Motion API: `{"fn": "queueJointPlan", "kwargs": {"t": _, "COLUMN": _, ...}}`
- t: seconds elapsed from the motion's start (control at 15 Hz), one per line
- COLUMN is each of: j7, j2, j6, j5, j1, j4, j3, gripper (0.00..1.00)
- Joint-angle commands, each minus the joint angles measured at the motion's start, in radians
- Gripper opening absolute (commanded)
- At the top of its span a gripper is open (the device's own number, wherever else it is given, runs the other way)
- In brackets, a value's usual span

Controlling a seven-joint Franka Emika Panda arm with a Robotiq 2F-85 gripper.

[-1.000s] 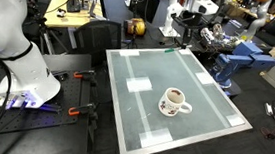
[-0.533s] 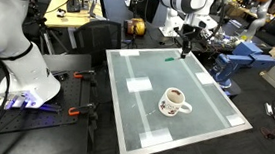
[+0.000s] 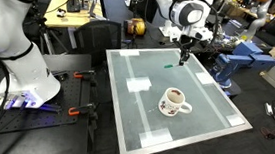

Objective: Remove the pen from the white and put on the table

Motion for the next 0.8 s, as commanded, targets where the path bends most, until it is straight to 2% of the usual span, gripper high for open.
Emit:
{"fn": "queueJointPlan", "kwargs": {"t": 0.0, "j7": -0.029, "j2": 0.052, "j6": 0.017, "j5": 0.026, "j1": 0.018, "j4": 0.049, "j3": -0.026, "gripper": 0.03}}
{"fn": "queueJointPlan", "kwargs": {"t": 0.4, "j7": -0.032, "j2": 0.109, "j6": 0.013, "j5": 0.041, "j1": 0.022, "j4": 0.081, "j3": -0.029, "gripper": 0.03}}
{"fn": "queueJointPlan", "kwargs": {"t": 0.47, "j7": -0.028, "j2": 0.112, "j6": 0.011, "j5": 0.043, "j1": 0.024, "j4": 0.083, "j3": -0.029, "gripper": 0.38}}
{"fn": "queueJointPlan", "kwargs": {"t": 0.53, "j7": -0.024, "j2": 0.111, "j6": 0.010, "j5": 0.043, "j1": 0.027, "j4": 0.083, "j3": -0.032, "gripper": 0.39}}
{"fn": "queueJointPlan", "kwargs": {"t": 0.73, "j7": -0.002, "j2": 0.069, "j6": 0.033, "j5": 0.041, "j1": 0.035, "j4": 0.047, "j3": -0.040, "gripper": 0.61}}
